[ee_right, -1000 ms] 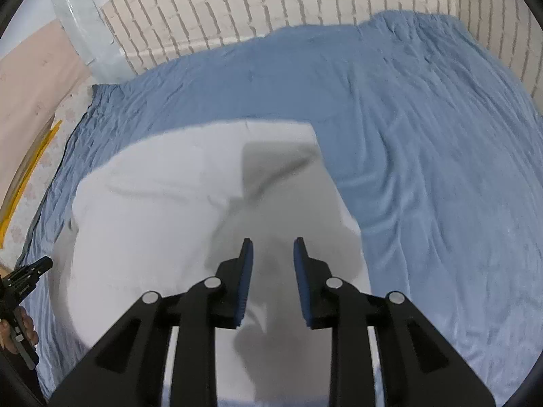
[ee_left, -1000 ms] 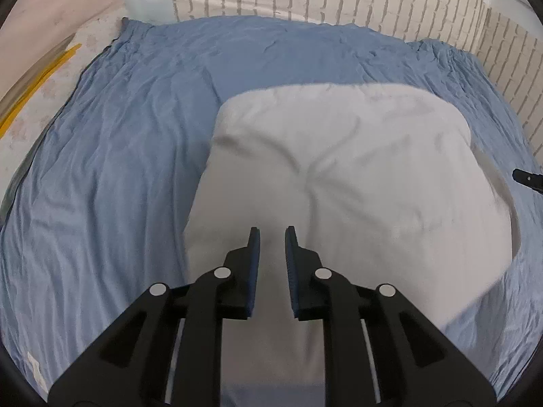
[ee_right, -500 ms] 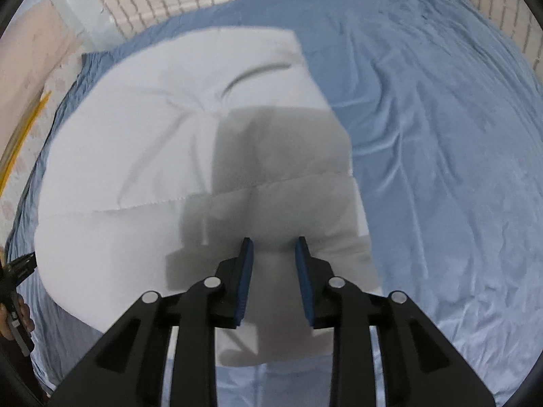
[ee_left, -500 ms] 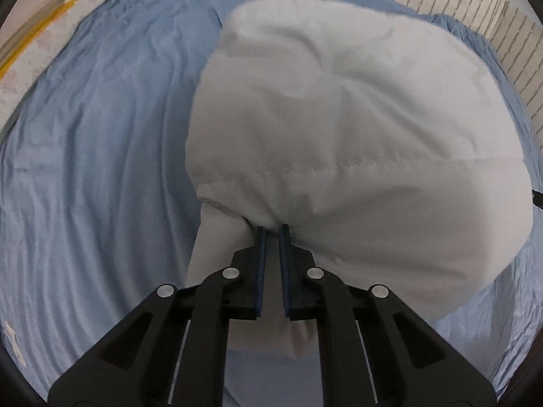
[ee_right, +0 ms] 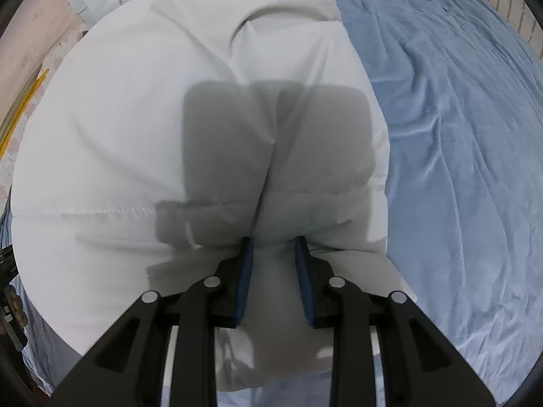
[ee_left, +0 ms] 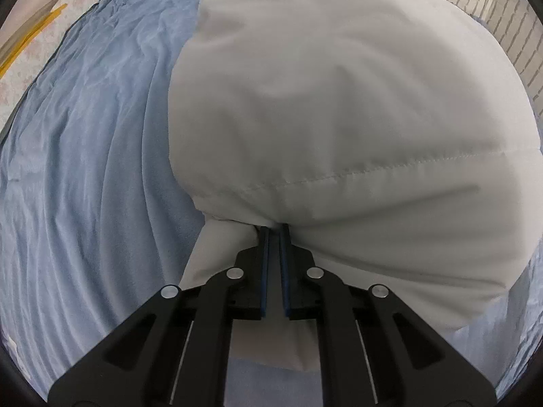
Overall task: Fold large clothes
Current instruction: 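Press and smooth the folded jacket bundle with both grippers, then open both grippers and lift them off the jacket bundle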
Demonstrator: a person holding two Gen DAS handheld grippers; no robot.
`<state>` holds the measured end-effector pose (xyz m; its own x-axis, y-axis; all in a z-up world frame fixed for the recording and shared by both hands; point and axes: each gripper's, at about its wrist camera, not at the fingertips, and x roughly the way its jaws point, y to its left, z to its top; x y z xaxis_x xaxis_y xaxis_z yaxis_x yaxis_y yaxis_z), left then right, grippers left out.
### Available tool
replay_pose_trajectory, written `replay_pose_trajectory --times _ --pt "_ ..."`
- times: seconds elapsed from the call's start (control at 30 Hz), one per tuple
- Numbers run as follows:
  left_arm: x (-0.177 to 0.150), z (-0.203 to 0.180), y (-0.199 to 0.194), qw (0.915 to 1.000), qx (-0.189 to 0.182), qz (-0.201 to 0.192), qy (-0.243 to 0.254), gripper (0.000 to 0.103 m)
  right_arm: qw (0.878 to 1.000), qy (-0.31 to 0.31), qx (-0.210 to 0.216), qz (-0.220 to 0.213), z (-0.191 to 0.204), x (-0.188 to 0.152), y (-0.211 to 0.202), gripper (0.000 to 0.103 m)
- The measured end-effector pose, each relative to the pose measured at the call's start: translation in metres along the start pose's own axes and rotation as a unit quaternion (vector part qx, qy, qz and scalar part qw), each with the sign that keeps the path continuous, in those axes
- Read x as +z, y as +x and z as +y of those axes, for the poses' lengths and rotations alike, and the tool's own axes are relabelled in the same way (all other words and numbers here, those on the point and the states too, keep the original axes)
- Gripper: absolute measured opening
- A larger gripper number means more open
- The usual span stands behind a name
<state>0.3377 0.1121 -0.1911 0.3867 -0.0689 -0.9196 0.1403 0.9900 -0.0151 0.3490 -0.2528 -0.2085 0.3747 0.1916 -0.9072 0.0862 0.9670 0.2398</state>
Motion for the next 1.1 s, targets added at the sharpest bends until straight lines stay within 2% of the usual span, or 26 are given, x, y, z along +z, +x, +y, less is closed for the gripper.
replay_pose_trajectory --times 0.27,0.37,0.5,0.83,0.97,1.03,1.07,1.1 --pt "0.000 0.004 0.008 0.9999 -0.010 0.003 -0.008 0.006 1.000 -0.013 -0.008 0.000 0.011 0.008 0.010 0.027" --pt "-0.010 0.016 0.004 1.0000 -0.008 0.002 -0.005 0.006 1.000 -0.013 -0.007 -0.003 0.014 0.008 0.011 0.027" --pt "-0.006 0.019 -0.006 1.0000 -0.004 0.001 -0.004 0.006 1.000 -0.007 0.001 -0.009 0.011 0.005 0.013 0.027" --pt "-0.009 -0.004 -0.005 0.9997 0.020 -0.005 0.011 0.006 1.000 -0.002 0.009 -0.016 0.009 -0.008 0.014 0.026" --pt "-0.009 0.002 -0.015 0.9998 0.006 -0.011 -0.012 0.005 1.000 0.009 0.022 -0.018 -0.003 -0.011 0.005 0.026" --pt "-0.013 0.006 -0.025 0.9993 0.004 -0.019 -0.033 0.008 0.999 0.014 0.030 -0.021 -0.011 -0.013 -0.007 0.031" --pt "-0.016 0.008 -0.032 0.9989 0.003 -0.026 -0.040 0.018 0.999 0.021 0.035 -0.027 -0.015 -0.014 -0.014 0.043" --pt "-0.019 0.009 -0.041 0.9985 0.001 -0.036 -0.042 0.024 0.998 0.029 0.043 -0.039 -0.021 -0.017 -0.025 0.062"
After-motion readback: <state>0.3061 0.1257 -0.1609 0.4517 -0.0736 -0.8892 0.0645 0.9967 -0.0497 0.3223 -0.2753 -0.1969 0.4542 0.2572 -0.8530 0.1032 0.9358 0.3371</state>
